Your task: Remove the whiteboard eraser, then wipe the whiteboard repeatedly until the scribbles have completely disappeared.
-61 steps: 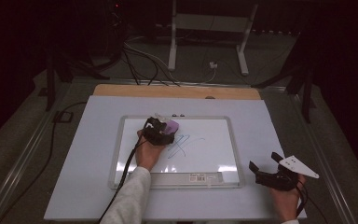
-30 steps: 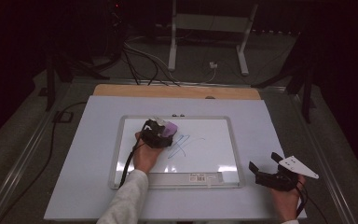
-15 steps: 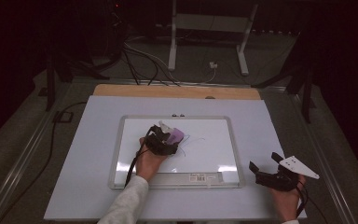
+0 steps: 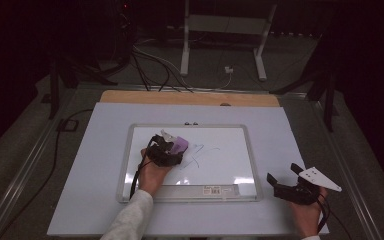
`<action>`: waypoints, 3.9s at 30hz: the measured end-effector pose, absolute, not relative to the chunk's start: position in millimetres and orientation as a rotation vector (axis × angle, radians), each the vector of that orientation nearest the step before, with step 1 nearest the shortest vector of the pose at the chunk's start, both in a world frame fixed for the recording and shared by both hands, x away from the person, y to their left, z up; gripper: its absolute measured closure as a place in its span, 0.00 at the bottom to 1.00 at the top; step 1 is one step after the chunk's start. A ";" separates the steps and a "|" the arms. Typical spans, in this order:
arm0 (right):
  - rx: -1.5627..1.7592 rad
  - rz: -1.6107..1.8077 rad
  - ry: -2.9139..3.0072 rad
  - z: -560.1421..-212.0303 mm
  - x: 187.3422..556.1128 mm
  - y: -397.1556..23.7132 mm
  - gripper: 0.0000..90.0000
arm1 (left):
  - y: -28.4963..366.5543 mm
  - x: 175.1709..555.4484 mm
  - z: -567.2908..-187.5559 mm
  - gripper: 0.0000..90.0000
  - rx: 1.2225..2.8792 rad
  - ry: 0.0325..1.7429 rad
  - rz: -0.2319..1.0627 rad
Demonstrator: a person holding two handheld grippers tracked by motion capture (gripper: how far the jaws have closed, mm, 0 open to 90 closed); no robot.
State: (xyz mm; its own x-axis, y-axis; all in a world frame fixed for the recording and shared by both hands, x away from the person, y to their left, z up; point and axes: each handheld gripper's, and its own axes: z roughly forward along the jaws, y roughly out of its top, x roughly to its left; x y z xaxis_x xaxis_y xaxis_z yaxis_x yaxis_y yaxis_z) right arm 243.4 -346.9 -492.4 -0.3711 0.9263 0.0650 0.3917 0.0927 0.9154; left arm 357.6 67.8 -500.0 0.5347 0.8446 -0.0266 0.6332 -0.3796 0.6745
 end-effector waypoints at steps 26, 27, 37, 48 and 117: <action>1.296 1.255 1.822 -492.6 243.4 -348.6 0.00 | 68.1 348.6 -500.0 0.46 2.125 1.222 0.471; 1.296 1.254 1.822 -492.6 243.4 -348.4 0.00 | 68.4 350.3 -500.1 0.46 2.119 1.233 0.469; 1.292 1.253 1.826 -492.6 243.5 -347.0 0.00 | 41.8 342.8 -501.8 0.46 2.112 1.188 0.401; 1.295 1.255 1.822 -492.0 242.8 -348.9 0.00 | 8.8 331.4 -501.9 0.46 2.136 1.109 0.344; 1.298 1.249 1.822 -492.5 243.6 -348.7 0.00 | 7.7 373.4 -499.2 0.46 2.154 1.178 0.351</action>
State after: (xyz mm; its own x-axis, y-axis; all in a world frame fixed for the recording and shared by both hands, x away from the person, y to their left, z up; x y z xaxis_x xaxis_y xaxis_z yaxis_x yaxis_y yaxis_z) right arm 243.6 -348.7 -492.5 -0.3655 0.9286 0.0644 0.3946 0.0919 0.9142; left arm 373.4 7.7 -499.2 0.5606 0.8250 -0.0718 0.6512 -0.3856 0.6537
